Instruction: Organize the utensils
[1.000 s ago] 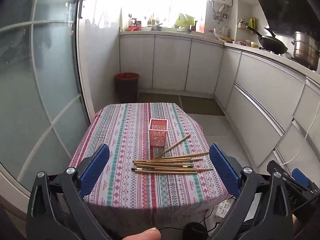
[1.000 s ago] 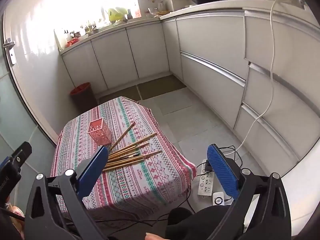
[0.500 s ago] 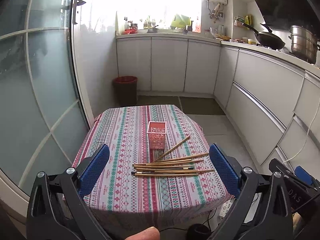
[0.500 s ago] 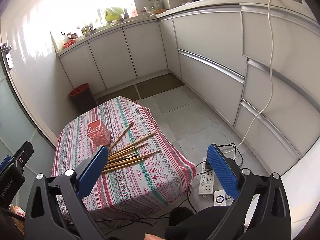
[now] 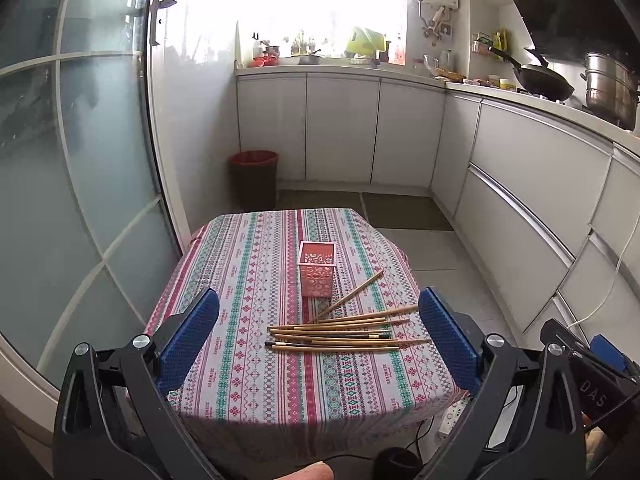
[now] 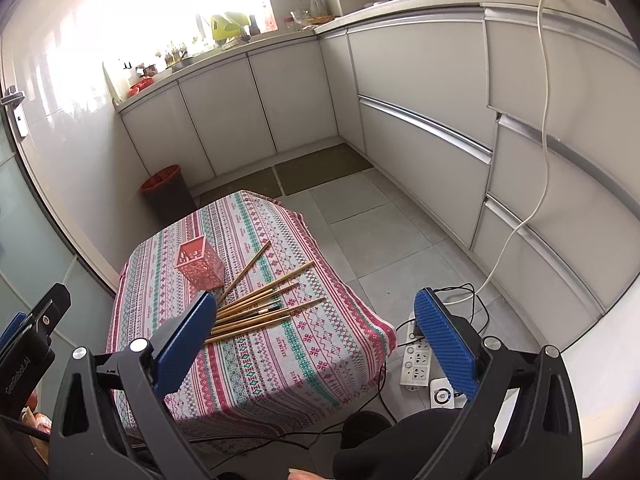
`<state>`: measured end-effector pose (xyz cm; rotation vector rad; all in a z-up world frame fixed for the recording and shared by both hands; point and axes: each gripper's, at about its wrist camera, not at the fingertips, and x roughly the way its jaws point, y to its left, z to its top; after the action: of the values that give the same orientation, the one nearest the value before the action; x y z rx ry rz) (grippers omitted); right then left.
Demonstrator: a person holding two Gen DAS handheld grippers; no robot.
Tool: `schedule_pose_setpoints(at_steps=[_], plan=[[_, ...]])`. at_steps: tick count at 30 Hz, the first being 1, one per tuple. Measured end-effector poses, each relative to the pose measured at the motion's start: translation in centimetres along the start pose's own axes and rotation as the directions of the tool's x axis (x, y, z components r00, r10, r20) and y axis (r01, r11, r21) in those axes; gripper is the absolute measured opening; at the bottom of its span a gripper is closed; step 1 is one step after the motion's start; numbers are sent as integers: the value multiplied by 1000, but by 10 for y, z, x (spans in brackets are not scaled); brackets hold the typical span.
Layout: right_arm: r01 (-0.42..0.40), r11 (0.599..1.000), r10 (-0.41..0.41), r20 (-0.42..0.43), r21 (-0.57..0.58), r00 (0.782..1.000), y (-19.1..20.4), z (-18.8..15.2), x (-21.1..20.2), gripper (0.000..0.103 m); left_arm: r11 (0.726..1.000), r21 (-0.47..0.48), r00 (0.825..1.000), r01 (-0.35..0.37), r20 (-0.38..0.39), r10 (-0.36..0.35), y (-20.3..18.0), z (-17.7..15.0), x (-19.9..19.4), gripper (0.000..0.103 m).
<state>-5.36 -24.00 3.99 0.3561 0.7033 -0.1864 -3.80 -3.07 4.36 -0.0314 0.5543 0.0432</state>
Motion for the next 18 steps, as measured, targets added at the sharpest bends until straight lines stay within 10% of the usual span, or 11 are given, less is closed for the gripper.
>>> schedule_pose_setpoints(at_steps=[18], plan=[[-8,1000,8,-6,6,1000,2,0,-2,96,1000,-2,1000,-8,-6,8,0,-2,2,96]])
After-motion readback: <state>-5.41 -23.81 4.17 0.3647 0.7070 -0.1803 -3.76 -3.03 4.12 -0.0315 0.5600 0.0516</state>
